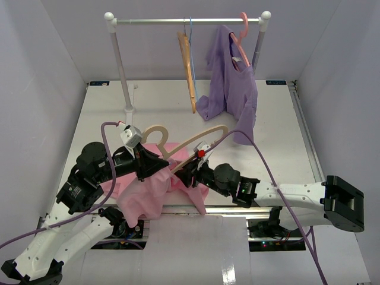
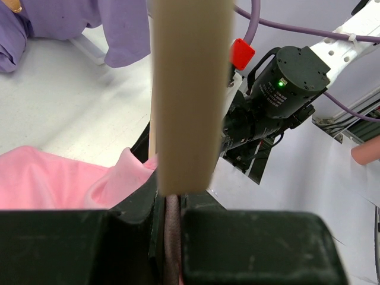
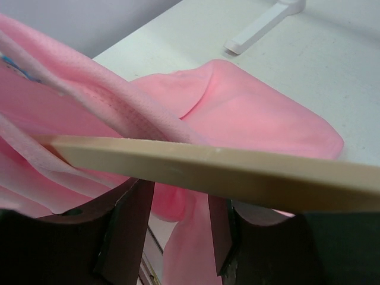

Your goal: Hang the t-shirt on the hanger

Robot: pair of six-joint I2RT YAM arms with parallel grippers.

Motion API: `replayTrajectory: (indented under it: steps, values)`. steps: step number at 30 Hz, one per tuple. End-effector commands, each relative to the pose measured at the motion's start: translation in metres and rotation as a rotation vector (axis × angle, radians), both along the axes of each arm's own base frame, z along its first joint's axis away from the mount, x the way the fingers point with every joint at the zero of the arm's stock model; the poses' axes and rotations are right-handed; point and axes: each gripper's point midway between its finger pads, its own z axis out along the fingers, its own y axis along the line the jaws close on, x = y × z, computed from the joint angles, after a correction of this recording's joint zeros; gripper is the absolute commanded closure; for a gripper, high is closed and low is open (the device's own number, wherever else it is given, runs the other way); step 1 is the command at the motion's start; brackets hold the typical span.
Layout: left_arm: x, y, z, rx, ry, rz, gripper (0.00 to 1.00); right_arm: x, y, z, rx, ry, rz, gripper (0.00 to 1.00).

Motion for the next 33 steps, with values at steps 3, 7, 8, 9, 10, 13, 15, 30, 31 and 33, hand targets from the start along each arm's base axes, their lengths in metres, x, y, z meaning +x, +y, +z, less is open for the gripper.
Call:
replayTrajectory:
  steps: [3, 7, 8, 9, 10, 13, 15, 30, 31, 33]
  values:
    - [-0.010, -0.002, 0.009, -0.030, -0.018, -0.045, 1.00, -0.008, 0.009, 0.033, 0.129, -0.056, 0.056, 0.49]
    - [-0.009, -0.003, 0.008, -0.030, -0.012, -0.050, 1.00, -0.012, 0.012, 0.024, 0.107, -0.045, 0.066, 0.45]
    - [-0.010, -0.003, 0.010, -0.034, -0.013, -0.052, 1.00, -0.010, 0.012, 0.018, 0.089, -0.041, 0.051, 0.45]
    - [-0.010, -0.004, 0.011, -0.040, -0.014, -0.054, 1.00, -0.008, 0.012, 0.012, 0.069, -0.036, 0.034, 0.44]
    - [-0.011, -0.004, 0.012, -0.045, -0.015, -0.056, 1.00, -0.005, 0.012, 0.007, 0.048, -0.032, 0.016, 0.43]
    - [-0.011, -0.003, 0.016, -0.056, -0.023, -0.050, 1.00, 0.001, 0.014, -0.005, 0.010, -0.023, -0.025, 0.41]
    - [-0.010, -0.003, 0.018, -0.058, -0.025, -0.045, 1.00, 0.003, 0.015, -0.015, -0.024, -0.020, -0.051, 0.40]
    - [-0.007, 0.002, 0.017, -0.057, -0.034, -0.003, 1.00, 0.026, -0.015, -0.031, -0.092, -0.019, -0.305, 0.92]
    - [-0.006, 0.003, 0.015, -0.052, -0.032, 0.004, 1.00, 0.025, -0.024, -0.032, -0.088, -0.014, -0.319, 0.92]
    - [-0.003, 0.004, 0.011, -0.039, -0.025, 0.018, 1.00, 0.027, -0.040, -0.030, -0.073, -0.016, -0.351, 0.92]
